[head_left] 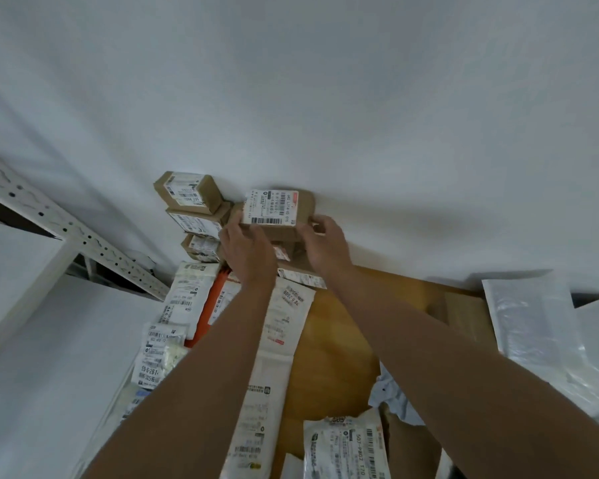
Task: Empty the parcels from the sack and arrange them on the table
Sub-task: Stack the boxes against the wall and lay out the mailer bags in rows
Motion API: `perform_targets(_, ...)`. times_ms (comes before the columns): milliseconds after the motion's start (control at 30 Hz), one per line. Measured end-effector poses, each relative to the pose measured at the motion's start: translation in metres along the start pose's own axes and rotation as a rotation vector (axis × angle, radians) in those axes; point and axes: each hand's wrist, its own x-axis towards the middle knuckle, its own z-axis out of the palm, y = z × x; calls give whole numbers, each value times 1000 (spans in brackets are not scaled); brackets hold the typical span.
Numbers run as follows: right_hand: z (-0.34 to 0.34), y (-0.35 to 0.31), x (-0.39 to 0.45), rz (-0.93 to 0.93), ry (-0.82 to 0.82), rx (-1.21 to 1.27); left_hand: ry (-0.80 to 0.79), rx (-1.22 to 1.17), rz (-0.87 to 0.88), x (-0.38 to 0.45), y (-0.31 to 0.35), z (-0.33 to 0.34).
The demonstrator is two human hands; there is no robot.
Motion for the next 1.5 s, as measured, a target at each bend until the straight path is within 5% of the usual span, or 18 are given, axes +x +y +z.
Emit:
perform_targets(433, 50, -12, 12, -39, -169, -81, -20, -33, -135, 51, 0, -10)
perform_targets(1500, 40, 3, -3, -123, -239, -150, 18, -119, -42, 28, -4, -8)
